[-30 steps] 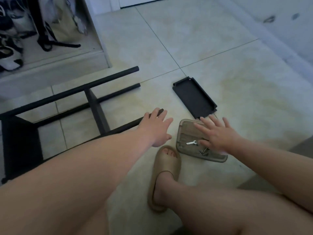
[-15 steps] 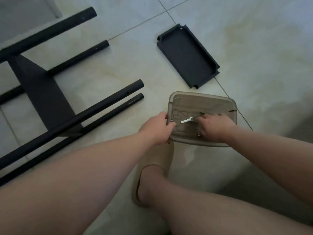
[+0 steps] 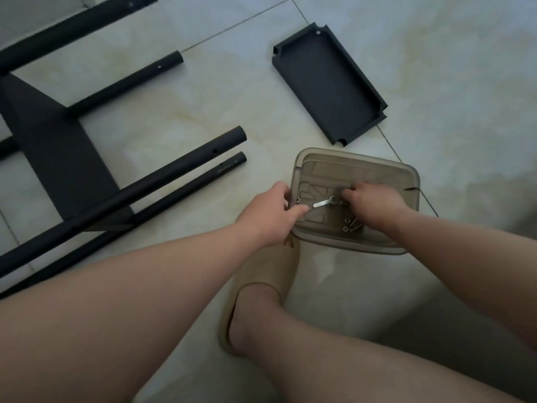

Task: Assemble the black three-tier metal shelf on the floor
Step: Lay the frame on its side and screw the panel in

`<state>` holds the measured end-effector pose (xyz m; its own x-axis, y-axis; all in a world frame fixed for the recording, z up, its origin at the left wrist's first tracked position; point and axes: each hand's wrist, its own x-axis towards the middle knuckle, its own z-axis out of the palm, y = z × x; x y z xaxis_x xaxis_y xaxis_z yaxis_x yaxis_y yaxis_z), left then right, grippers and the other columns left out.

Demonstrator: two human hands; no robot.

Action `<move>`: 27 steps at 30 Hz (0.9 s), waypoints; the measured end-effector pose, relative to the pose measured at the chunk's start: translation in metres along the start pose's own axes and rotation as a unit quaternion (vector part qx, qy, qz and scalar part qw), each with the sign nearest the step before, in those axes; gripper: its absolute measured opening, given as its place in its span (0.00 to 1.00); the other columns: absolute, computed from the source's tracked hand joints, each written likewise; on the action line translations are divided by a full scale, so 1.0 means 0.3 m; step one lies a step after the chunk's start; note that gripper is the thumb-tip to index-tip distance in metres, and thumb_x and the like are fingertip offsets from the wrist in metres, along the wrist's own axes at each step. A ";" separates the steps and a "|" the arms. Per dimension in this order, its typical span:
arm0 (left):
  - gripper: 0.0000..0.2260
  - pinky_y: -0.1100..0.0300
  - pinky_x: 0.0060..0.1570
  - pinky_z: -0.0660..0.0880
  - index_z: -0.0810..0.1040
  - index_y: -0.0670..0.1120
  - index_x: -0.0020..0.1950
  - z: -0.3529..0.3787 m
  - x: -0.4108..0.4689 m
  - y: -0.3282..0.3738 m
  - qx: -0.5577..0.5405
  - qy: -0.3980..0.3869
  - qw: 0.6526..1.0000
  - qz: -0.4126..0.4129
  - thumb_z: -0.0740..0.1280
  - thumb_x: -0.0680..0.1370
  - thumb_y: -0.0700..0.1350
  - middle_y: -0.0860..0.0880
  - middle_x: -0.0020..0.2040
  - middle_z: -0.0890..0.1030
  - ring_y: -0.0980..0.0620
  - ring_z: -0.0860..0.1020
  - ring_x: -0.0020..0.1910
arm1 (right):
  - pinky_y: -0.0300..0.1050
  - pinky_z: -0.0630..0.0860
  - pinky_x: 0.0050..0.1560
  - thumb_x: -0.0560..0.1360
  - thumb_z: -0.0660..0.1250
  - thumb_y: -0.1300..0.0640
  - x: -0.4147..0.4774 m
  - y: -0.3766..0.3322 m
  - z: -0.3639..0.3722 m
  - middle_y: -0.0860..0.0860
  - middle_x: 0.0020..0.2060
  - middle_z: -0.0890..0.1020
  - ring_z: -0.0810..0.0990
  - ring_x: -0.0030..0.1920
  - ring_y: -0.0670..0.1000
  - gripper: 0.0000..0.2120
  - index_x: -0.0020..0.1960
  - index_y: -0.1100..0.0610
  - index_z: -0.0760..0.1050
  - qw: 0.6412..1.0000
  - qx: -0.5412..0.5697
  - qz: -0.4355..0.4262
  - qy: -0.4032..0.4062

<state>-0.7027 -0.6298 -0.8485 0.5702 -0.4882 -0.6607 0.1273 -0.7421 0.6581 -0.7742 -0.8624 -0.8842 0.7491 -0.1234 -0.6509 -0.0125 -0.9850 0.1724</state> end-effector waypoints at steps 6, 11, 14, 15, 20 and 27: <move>0.18 0.56 0.48 0.69 0.72 0.49 0.65 -0.137 -0.107 0.011 0.146 -0.011 0.989 -0.012 0.63 0.81 0.59 0.48 0.58 0.80 0.49 0.76 0.53 | 0.47 0.75 0.39 0.77 0.64 0.61 -0.107 -0.005 -0.183 0.52 0.48 0.79 0.78 0.43 0.57 0.09 0.56 0.52 0.75 0.997 0.042 0.058 -0.003; 0.15 0.56 0.49 0.71 0.77 0.46 0.60 -0.332 -0.288 0.066 0.219 0.007 0.976 -0.003 0.63 0.82 0.55 0.48 0.58 0.81 0.47 0.77 0.54 | 0.48 0.76 0.44 0.74 0.64 0.65 -0.232 -0.070 -0.409 0.50 0.59 0.79 0.80 0.56 0.57 0.23 0.67 0.48 0.71 0.994 0.072 0.059 0.049; 0.14 0.55 0.54 0.74 0.80 0.44 0.58 -0.449 -0.416 0.085 0.251 0.037 0.967 0.001 0.64 0.81 0.53 0.45 0.57 0.82 0.44 0.79 0.56 | 0.47 0.74 0.40 0.74 0.62 0.65 -0.306 -0.160 -0.538 0.52 0.57 0.79 0.80 0.50 0.58 0.22 0.65 0.48 0.74 0.994 0.076 0.049 0.066; 0.14 0.56 0.53 0.74 0.79 0.44 0.58 -0.488 -0.460 0.086 0.254 0.052 0.966 0.002 0.64 0.81 0.53 0.45 0.57 0.82 0.44 0.78 0.56 | 0.46 0.73 0.40 0.75 0.61 0.65 -0.329 -0.196 -0.577 0.54 0.56 0.80 0.79 0.47 0.58 0.21 0.64 0.49 0.74 0.991 0.097 0.044 0.077; 0.13 0.56 0.50 0.72 0.80 0.46 0.57 -0.669 -0.688 0.027 0.207 0.117 0.971 0.000 0.65 0.81 0.54 0.47 0.54 0.82 0.45 0.78 0.54 | 0.46 0.72 0.37 0.81 0.63 0.58 -0.438 -0.392 -0.770 0.52 0.49 0.83 0.79 0.42 0.53 0.03 0.55 0.53 0.72 0.955 0.235 -0.017 0.178; 0.14 0.56 0.40 0.75 0.79 0.45 0.57 -0.828 -0.883 -0.153 0.050 0.086 0.992 -0.071 0.64 0.80 0.54 0.47 0.50 0.83 0.49 0.82 0.44 | 0.45 0.74 0.32 0.77 0.65 0.60 -0.487 -0.659 -0.958 0.50 0.38 0.81 0.77 0.35 0.52 0.05 0.44 0.52 0.72 0.918 0.332 -0.077 0.204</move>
<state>-0.6580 -0.3522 -0.6140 0.6836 -0.2959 -0.6672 0.1399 -0.8440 0.5177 -0.6907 -0.6148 -0.6108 0.9596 -0.0547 -0.2761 -0.1855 -0.8605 -0.4744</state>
